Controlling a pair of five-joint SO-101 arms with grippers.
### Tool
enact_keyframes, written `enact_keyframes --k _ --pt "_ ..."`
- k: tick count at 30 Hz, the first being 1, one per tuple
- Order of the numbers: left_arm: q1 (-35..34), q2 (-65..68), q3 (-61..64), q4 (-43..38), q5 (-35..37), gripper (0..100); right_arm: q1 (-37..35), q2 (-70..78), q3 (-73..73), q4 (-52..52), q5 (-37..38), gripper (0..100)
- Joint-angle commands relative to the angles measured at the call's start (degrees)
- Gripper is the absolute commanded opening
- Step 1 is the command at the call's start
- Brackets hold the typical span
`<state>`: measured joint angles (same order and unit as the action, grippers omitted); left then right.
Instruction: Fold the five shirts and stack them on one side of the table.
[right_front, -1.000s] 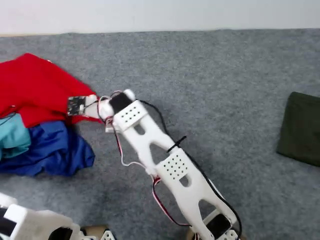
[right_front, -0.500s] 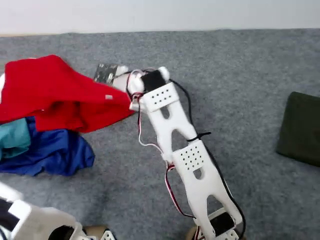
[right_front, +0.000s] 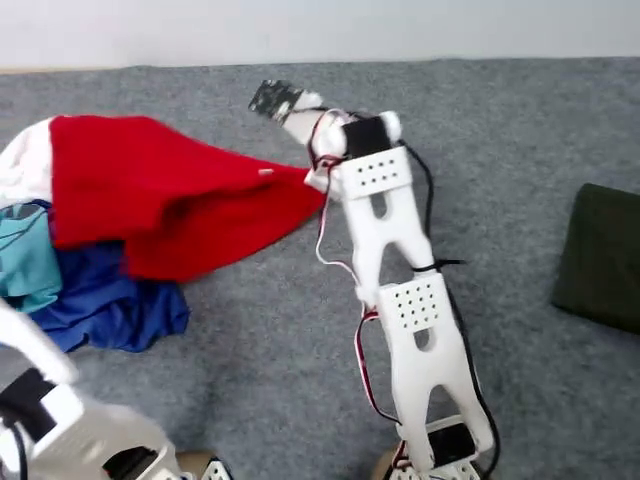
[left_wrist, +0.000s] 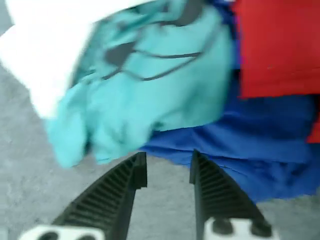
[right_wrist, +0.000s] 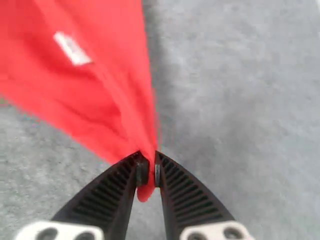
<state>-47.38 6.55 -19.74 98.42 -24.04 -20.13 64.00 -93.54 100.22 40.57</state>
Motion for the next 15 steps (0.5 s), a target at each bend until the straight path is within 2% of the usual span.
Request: enact_keyframes --k 1,10,15 --pt "5.98 -3.43 -2.15 1.49 0.44 15 2.59 -6.2 -2.81 2.33 -2.64 1.1" --pt "21.36 -2.73 -1.89 1.49 0.44 15 9.89 -7.16 -2.81 2.33 -5.98 1.1" --pt "29.98 -2.73 3.56 -0.18 0.18 15 13.41 -7.08 -2.81 2.33 -5.98 1.1"
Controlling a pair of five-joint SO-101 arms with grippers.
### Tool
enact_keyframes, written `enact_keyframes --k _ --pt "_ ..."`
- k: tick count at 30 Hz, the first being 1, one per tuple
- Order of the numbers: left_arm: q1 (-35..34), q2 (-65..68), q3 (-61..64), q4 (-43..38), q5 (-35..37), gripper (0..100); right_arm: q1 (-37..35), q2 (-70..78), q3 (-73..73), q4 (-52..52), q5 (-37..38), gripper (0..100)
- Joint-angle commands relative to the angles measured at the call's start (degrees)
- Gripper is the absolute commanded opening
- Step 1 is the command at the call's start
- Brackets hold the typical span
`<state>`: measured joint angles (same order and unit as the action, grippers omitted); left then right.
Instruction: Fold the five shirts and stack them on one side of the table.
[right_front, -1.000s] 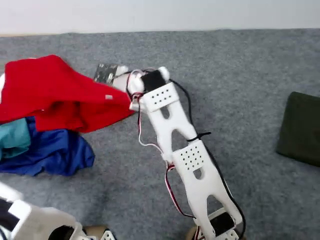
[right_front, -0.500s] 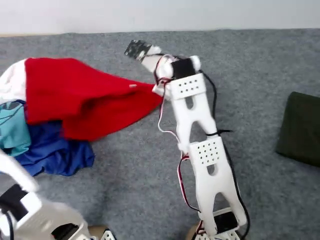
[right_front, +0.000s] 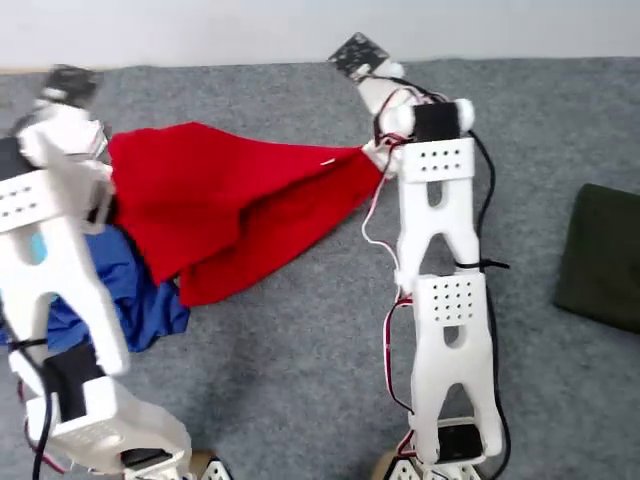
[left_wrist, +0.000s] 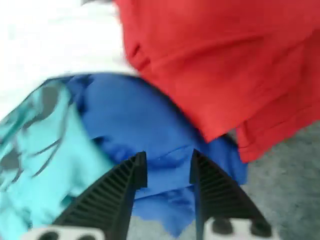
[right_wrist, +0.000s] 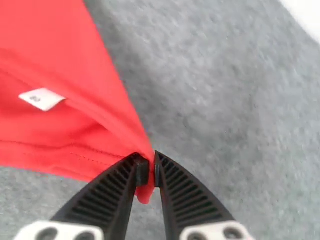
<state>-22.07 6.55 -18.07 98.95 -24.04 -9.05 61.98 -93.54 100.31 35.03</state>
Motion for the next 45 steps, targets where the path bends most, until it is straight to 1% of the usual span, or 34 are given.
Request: enact_keyframes --k 1,5,9,11,14,19,24,27,31,39,45 --pt "6.24 -2.73 3.38 -1.23 0.18 15 3.12 -5.05 -2.81 2.24 -0.44 1.1" --pt "11.34 -2.73 10.24 -5.89 0.09 15 6.64 -5.14 -2.9 2.15 -0.44 1.1" --pt "14.68 -2.73 16.13 -10.81 0.09 15 10.07 -5.14 -2.9 2.15 -0.44 1.1" --pt "16.0 -2.73 19.21 -12.66 0.09 15 10.51 -5.14 -2.9 2.15 -0.44 1.1" --pt "17.41 -2.73 24.75 -16.26 0.09 15 9.98 -5.23 -2.9 2.15 -0.44 1.1" --pt "20.22 -2.64 32.92 -22.24 0.09 15 6.99 -5.23 -2.9 2.07 -0.44 1.1" --pt "23.38 -2.64 37.32 -25.93 -0.09 16 4.62 -5.23 -2.9 2.07 -0.44 1.1" --pt "22.95 -2.55 37.85 -26.73 -2.29 18 4.18 -5.23 -2.9 2.07 -0.44 1.1" --pt "22.86 0.88 37.32 -26.73 -2.73 20 4.26 -5.23 -2.9 2.07 -0.44 1.1" --pt "18.11 10.11 27.91 -26.29 -2.73 20 4.35 -5.23 -2.9 2.15 -0.44 1.1" --pt "18.37 13.1 25.45 -26.2 -2.73 20 4.18 -5.23 -2.9 2.15 -0.44 1.1"
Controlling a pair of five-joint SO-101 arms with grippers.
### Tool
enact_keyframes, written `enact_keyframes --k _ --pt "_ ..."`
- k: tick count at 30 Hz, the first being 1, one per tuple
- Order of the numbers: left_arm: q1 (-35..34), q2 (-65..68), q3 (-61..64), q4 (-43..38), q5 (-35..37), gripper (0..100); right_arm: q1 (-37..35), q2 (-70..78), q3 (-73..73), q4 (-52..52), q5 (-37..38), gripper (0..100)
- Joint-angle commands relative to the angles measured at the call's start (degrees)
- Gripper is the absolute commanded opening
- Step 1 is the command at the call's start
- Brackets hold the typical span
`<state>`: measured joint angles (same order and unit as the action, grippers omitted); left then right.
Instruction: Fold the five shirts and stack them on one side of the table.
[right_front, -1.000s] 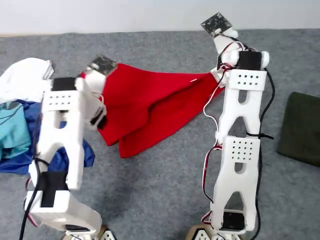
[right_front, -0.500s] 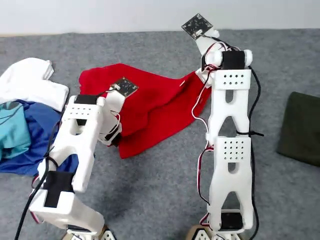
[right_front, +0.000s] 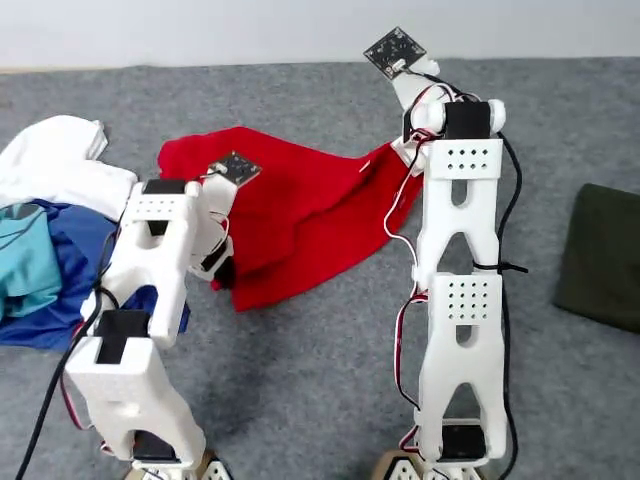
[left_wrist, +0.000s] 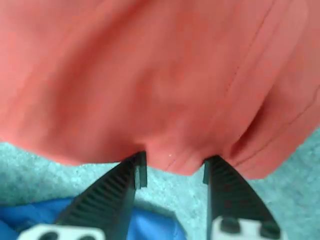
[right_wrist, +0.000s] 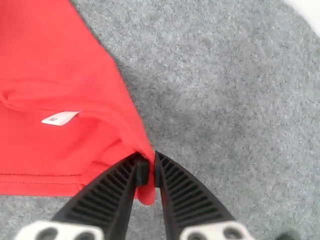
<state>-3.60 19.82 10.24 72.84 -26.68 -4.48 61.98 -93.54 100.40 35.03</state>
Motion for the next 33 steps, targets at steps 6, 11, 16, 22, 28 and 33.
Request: enact_keyframes --k 6,11,16,22,28,33 --pt "0.09 2.2 -2.86 -0.18 -0.09 20 -0.4 -5.23 -2.9 2.07 -0.44 1.1" --pt "0.44 5.1 -6.2 2.46 -0.09 14 -0.4 -5.23 -2.9 2.07 -0.44 1.1" --pt "1.76 8.53 -9.54 5.19 -0.09 8 -0.4 -5.23 -2.9 2.07 -0.44 1.1" --pt "1.85 7.03 -17.19 12.22 -0.09 0 -0.4 -7.69 -2.9 2.07 -0.44 1.1" --pt "1.85 -0.62 -27.91 20.75 0.0 0 -0.4 -10.95 -2.81 2.15 -0.44 1.1" --pt "1.49 -8.18 -37.58 26.46 0.26 0 -0.4 -15.69 -2.81 2.15 -1.93 1.1"
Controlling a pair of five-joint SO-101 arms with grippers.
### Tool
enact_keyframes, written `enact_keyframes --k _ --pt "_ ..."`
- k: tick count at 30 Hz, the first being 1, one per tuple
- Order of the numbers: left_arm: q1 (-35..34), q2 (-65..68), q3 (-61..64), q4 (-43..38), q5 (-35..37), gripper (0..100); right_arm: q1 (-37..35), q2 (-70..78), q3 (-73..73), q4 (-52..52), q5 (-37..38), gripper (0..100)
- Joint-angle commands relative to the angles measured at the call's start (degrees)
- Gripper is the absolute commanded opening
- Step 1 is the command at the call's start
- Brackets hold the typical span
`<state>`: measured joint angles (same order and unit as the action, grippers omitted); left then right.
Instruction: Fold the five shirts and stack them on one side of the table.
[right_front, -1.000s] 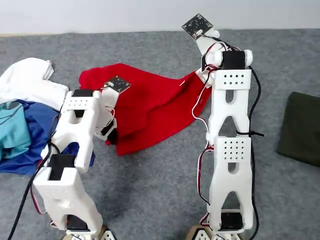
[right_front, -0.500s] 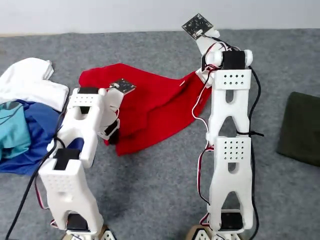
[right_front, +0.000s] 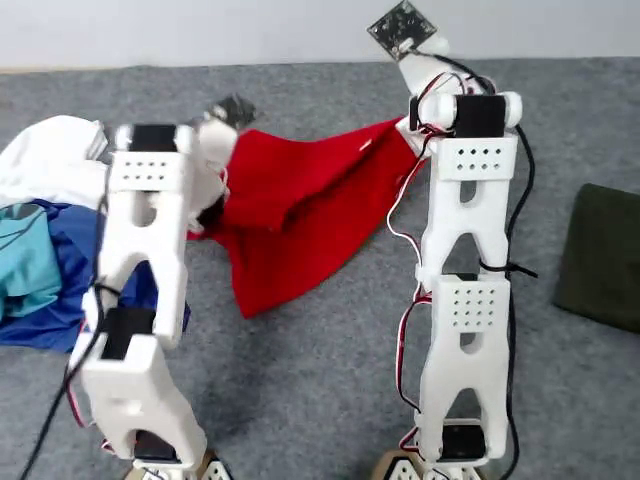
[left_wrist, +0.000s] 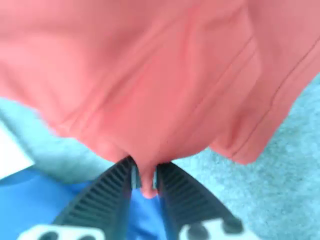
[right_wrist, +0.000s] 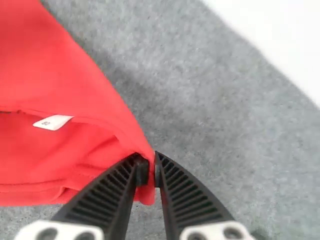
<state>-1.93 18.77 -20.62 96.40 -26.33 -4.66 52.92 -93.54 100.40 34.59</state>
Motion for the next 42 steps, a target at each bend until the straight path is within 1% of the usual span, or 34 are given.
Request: enact_keyframes --k 1,6,14,20,23,30,35,38,42 --pt "-0.26 -8.53 -8.31 3.34 -0.09 0 -0.22 -7.69 -2.81 2.15 -1.93 1.1" --pt "-1.58 -16.09 -12.97 3.69 0.0 0 0.22 -13.14 -2.64 2.15 -3.6 1.1" --pt "-4.22 -26.99 -21.05 3.52 0.0 0 0.22 -23.08 -2.37 2.24 -3.6 1.1" --pt "-7.38 -30.68 -28.26 3.08 -0.44 0 0.22 -29.76 -2.37 2.24 -3.43 1.0" --pt "-8.53 -30.77 -28.7 3.69 -0.44 0 0.31 -31.96 -1.05 2.42 -3.43 1.0" --pt "-8.7 -31.3 -17.45 4.13 -0.26 0 -0.22 -39.16 13.71 2.42 -3.43 1.0" --pt "-7.47 -31.3 -1.8 4.22 -0.79 0 -0.22 -43.82 29.01 2.24 -3.34 1.0" --pt "-4.92 -31.3 11.21 4.22 -5.19 0 -0.22 -45.32 36.92 2.07 -3.34 1.0" --pt "-0.18 -30.68 25.89 4.04 -10.29 2 -0.22 -45.49 43.16 2.07 -3.34 1.1"
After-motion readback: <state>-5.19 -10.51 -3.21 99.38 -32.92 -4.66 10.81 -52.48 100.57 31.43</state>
